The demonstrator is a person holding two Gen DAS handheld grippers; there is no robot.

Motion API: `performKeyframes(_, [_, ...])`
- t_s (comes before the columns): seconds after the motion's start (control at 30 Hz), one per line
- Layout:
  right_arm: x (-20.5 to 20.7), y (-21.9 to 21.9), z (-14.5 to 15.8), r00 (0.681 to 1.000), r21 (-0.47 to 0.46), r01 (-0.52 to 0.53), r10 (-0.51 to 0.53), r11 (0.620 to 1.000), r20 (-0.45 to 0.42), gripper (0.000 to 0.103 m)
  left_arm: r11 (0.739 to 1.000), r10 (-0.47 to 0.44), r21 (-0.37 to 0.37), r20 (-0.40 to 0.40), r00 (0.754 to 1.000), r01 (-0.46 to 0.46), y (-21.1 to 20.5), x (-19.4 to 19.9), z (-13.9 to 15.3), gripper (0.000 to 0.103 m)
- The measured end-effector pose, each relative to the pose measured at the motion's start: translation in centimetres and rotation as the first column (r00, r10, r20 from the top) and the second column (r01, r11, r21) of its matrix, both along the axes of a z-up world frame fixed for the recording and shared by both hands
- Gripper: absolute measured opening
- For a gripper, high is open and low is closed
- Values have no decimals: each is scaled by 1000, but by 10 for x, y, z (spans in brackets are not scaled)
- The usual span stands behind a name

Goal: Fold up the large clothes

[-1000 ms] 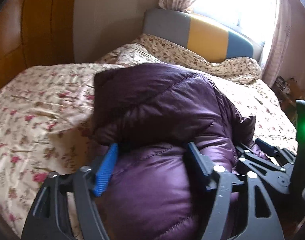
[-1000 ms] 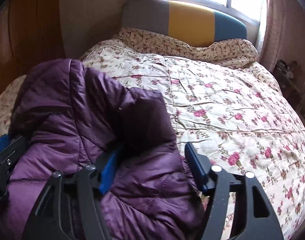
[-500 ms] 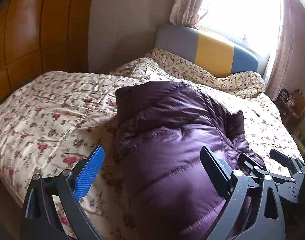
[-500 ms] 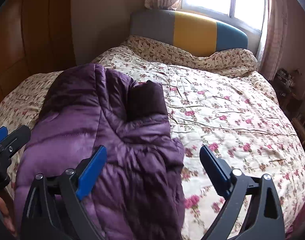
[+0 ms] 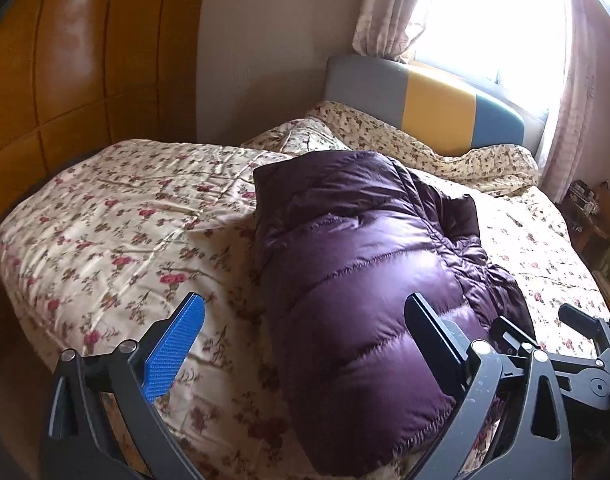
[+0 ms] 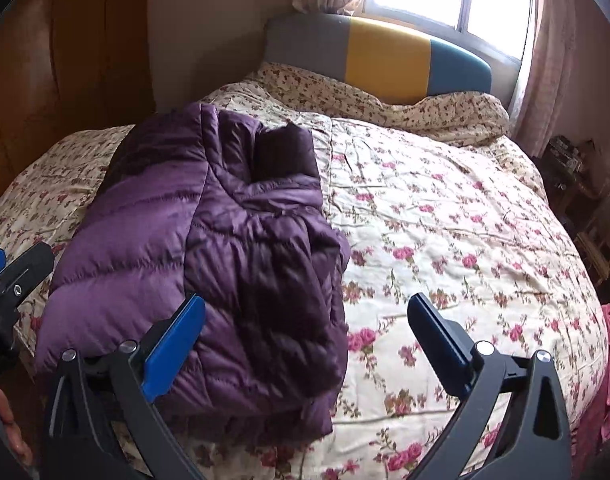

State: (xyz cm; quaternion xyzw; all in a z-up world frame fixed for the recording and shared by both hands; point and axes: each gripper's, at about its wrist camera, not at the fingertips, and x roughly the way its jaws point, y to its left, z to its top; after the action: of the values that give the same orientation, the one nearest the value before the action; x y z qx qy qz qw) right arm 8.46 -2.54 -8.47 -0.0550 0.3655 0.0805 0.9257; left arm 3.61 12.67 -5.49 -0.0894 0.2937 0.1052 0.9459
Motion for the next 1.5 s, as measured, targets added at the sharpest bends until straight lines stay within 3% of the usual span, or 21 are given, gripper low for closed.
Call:
performKeyframes(0.33, [-19, -3, 8, 1000, 15, 8, -9, 1000, 15, 101, 996, 69, 55, -19, 997, -67, -4, -15, -3, 99])
performKeyframes(0.5, [-28, -2, 13, 1000, 23, 7, -7, 1000, 28, 101, 996, 83, 28, -2, 997, -83, -1, -26, 1, 99])
performKeyframes(0.6, [-30, -2, 14, 1000, 32, 2, -3, 999, 28, 101, 997, 80, -26, 23, 997, -79, 4, -34, 2, 99])
performKeyframes(0.73, [-32, 0, 13, 999, 24, -6, 5, 1000, 38, 101, 995, 99, -22, 1, 995, -99, 3, -34, 2, 99])
performKeyframes(1.0, [-33, 1, 10, 999, -2, -8, 8, 1000, 48, 101, 993, 96, 77, -21, 995, -94, -14, -33, -2, 99])
performKeyframes(1.5, [-38, 8, 9, 998, -35, -28, 30, 999, 63, 101, 992, 97, 78, -22, 995, -95, -16, -36, -2, 99])
